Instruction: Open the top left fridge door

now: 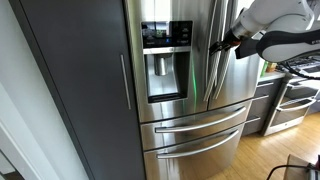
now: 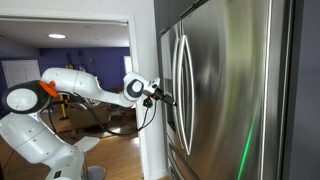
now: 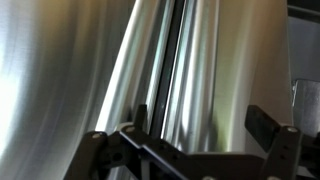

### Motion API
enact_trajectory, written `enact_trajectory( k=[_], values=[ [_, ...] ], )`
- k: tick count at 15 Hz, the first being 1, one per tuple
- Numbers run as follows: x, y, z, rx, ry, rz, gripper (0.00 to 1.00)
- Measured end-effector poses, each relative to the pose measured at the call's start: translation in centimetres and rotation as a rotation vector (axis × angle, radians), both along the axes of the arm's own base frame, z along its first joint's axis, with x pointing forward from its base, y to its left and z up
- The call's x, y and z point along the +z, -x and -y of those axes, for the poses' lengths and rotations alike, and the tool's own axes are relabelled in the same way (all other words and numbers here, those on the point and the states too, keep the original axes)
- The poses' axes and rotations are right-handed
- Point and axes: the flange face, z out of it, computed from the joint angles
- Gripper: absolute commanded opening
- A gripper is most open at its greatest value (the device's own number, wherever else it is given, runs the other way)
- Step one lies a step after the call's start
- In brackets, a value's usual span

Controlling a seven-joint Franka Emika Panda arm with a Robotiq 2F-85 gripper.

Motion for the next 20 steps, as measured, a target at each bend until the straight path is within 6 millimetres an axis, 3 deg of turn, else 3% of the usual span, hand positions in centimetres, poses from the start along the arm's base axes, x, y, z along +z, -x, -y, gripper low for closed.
enact_trajectory(
  k=[5,7,8,17,20],
  values=[
    [-0.3,-1.1,0.3,0.028,0.017,0.02,0.98],
    [-0.5,-1.6,0.1,0.044,0.013,0.03,0.73],
    [-0.7,-1.8,0.0,0.053,0.011,0.034,0.7],
    [-0.7,-1.6,0.9,0.038,0.018,0.039,0.04],
    [-0.7,-1.6,1.0,0.034,0.016,0.041,0.09]
  ],
)
